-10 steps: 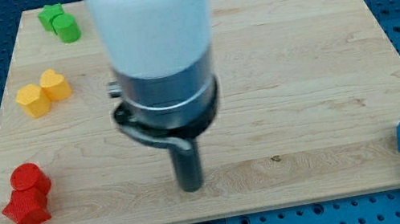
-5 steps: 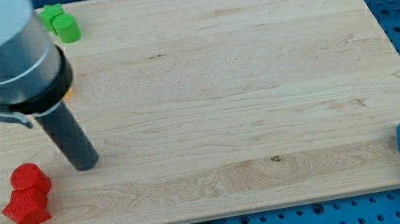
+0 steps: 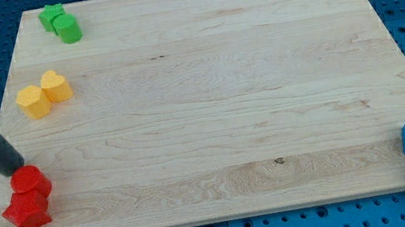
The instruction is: Separate red star from red circle
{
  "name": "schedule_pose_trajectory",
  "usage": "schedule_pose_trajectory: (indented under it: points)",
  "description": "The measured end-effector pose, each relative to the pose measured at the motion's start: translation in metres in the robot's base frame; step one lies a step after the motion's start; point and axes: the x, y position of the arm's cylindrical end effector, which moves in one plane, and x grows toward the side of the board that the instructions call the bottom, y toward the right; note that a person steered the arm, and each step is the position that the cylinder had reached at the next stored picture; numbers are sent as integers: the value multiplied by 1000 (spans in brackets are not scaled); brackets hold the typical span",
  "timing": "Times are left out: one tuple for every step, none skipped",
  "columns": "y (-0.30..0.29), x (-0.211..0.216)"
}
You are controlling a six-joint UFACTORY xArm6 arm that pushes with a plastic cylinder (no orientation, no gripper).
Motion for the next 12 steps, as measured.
schedule_pose_trajectory:
  points:
    - [1,23]
    - [1,44]
    - [1,58]
    - [10,70]
    - [10,70]
    - [15,67]
    - [25,63]
    - [26,64]
    - [28,94]
    - [35,93]
    - [56,89]
    - [68,75]
